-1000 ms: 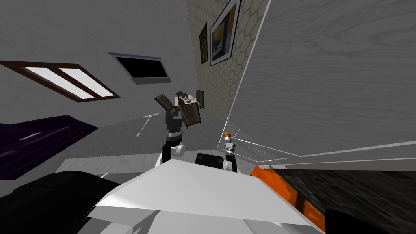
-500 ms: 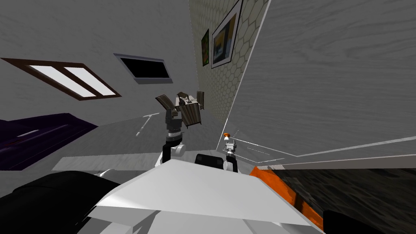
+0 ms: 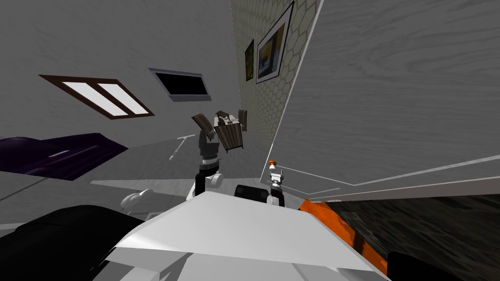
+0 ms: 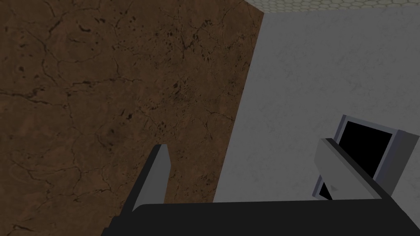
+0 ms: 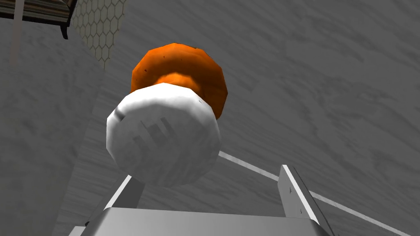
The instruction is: Push the door open
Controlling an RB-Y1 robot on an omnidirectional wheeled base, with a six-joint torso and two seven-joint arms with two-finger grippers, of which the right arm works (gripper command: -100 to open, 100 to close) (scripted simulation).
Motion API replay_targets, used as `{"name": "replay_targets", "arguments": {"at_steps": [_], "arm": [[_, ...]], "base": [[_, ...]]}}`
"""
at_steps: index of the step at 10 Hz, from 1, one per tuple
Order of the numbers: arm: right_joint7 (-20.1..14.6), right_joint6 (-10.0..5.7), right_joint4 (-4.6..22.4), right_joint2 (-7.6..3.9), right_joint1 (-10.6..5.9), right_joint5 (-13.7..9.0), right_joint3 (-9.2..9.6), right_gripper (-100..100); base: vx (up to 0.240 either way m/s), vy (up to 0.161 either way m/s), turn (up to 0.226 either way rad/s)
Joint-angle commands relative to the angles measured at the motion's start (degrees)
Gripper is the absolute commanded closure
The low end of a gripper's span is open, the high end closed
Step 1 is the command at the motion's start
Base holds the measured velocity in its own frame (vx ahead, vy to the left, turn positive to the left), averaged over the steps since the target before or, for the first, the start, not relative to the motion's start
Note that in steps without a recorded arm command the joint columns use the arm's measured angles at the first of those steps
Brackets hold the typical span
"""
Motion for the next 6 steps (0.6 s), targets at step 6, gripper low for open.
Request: {"name": "replay_targets", "arguments": {"at_steps": [6], "arm": [[-8.2,-2.05,-4.1,2.35,2.1,-5.3,4.7,-100]], "base": [[-0.068,-0.015,0.055]]}}
